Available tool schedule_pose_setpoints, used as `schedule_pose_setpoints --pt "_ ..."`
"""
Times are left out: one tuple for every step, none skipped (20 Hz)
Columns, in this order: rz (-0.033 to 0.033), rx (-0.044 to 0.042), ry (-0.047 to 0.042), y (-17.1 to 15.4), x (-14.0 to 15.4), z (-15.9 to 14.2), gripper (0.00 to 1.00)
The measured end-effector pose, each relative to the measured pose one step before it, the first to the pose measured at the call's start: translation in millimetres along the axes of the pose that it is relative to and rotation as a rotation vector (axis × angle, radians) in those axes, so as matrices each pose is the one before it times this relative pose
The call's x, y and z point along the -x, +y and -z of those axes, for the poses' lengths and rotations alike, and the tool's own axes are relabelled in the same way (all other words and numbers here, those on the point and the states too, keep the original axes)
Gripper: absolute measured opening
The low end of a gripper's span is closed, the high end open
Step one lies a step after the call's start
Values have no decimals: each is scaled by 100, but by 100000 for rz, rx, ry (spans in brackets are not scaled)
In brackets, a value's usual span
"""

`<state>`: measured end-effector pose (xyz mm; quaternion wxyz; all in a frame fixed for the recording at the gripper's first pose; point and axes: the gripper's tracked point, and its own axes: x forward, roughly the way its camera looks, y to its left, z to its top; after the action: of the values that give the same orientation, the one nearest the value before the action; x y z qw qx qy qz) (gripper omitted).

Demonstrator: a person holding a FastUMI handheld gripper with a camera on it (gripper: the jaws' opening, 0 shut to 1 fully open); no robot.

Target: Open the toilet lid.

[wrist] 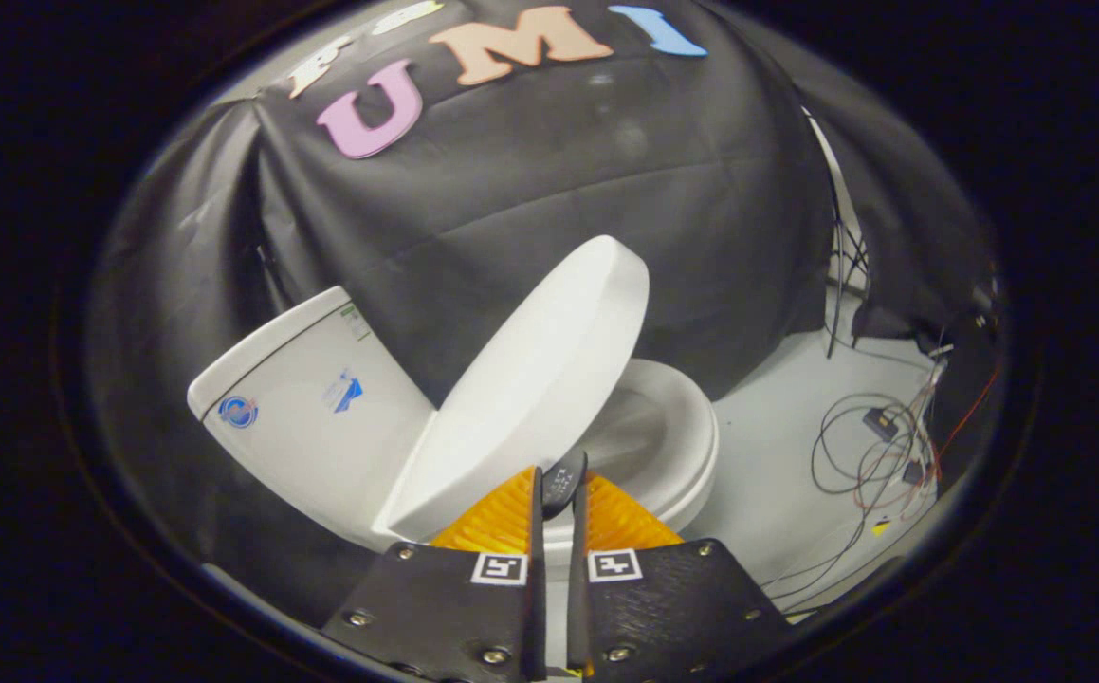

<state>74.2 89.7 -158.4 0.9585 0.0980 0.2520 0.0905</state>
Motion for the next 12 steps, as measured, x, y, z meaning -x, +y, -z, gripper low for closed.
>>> schedule_pose_setpoints --pt "-238 2106 -1148 639 58 -454 9" --pt "-340 2339 -229 561 206 -358 9" --pt "73 1409 -597 310 113 -333 9" --pt "-184 1601 -1037 442 217 -401 9" --pt "-306 295 -267 491 74 -261 9" --pt "2 565 -803 300 128 -419 9" --pt "-24 632 -273 309 50 -136 9" --pt "-9 791 -535 243 112 -280 9" --pt "-86 641 -539 376 18 -242 9" --pt "-294 488 -264 323 47 -268 9" --pt "-381 266 -579 326 -8 -83 9" --pt "-490 355 -411 353 36 -211 9"
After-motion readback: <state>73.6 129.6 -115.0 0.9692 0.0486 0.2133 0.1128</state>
